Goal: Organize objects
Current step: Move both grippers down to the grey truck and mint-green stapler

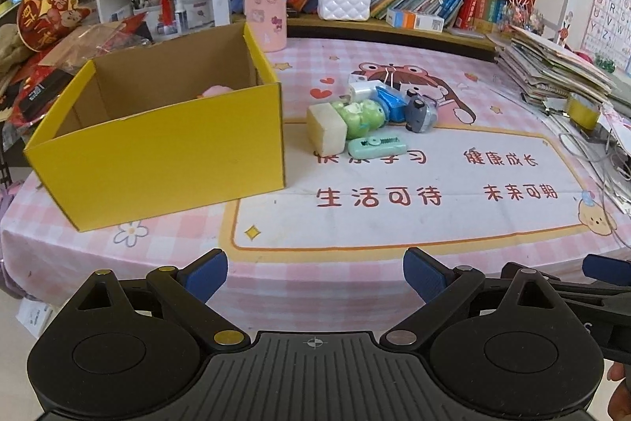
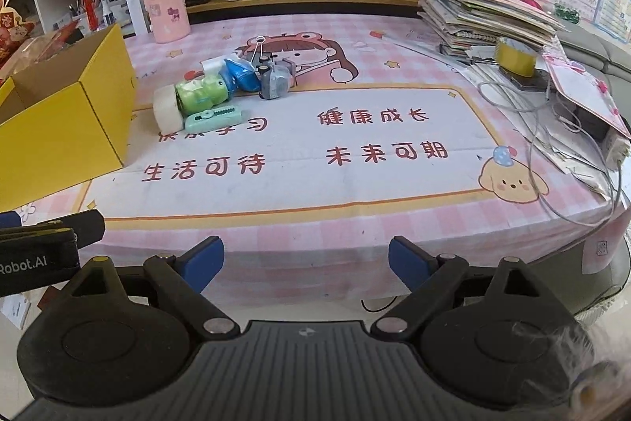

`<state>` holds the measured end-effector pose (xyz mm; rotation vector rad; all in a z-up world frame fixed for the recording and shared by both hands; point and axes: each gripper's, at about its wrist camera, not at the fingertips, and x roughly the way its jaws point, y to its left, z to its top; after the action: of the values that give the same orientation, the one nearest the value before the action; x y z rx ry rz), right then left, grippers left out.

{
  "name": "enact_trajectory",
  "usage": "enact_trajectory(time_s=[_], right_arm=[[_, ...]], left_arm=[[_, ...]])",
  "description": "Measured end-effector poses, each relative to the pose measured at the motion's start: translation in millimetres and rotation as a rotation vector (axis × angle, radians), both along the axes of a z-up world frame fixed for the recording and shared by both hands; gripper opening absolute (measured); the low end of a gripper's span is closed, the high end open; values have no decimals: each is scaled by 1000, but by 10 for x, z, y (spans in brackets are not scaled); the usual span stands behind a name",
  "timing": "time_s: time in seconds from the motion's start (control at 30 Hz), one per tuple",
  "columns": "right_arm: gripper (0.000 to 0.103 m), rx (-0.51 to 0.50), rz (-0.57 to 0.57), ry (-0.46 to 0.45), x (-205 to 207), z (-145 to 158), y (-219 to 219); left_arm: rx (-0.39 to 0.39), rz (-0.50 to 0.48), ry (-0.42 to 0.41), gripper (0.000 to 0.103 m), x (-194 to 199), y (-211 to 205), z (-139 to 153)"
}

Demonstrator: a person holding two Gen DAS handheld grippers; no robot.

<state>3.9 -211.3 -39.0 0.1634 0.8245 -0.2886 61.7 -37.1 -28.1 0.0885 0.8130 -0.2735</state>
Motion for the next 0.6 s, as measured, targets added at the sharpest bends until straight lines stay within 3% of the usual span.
enact_trajectory(time_s=[0.6], right_arm=[[83, 25, 115, 13, 593, -88, -462]], left_arm=[[42, 76, 38, 97, 449, -453, -92]])
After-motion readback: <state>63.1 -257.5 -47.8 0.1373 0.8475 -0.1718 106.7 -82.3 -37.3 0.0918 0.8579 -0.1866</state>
